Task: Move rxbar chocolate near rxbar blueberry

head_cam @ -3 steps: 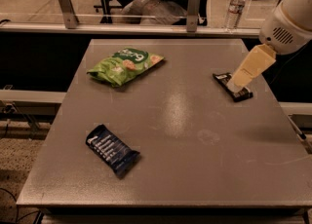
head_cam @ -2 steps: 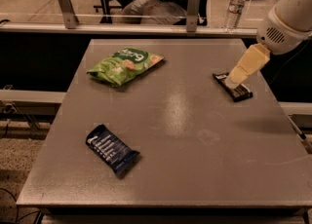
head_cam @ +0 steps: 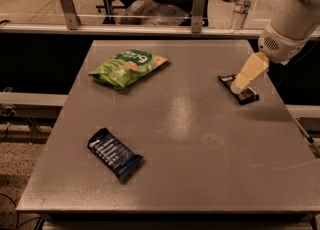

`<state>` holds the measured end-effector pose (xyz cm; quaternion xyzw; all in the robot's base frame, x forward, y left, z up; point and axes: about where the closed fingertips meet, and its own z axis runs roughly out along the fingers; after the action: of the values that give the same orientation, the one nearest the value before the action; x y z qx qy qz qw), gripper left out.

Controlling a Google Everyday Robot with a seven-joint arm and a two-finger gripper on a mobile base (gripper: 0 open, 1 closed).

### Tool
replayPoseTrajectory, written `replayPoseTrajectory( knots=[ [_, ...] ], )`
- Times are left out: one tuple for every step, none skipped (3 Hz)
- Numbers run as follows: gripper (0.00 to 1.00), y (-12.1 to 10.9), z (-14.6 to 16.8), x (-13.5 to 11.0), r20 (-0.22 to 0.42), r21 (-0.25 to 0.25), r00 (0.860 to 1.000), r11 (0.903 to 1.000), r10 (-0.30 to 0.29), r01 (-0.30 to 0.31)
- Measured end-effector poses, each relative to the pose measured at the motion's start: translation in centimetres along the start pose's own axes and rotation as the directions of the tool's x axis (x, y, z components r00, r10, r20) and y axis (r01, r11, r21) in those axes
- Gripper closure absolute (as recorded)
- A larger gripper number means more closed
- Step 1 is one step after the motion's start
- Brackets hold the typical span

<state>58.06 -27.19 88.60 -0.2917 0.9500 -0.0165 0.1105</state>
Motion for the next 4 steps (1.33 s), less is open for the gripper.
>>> replayPoseTrajectory(
  knots=[
    [0.0,-0.1,1.9,-0.4,-0.037,-0.017,0.999,0.9999,0.0,-0.001],
    [0.0,-0.1,3.6,-1.1,-0.068,-0.02,0.998,0.9998,-0.008,0.007],
    [0.0,-0.2,4.9,-1.4,-0.087,-0.024,0.996,0.9997,-0.005,0.003],
    [0.18,-0.1,5.8,-1.7,-0.089,-0.036,0.996,0.9993,-0.005,0.002]
  ],
)
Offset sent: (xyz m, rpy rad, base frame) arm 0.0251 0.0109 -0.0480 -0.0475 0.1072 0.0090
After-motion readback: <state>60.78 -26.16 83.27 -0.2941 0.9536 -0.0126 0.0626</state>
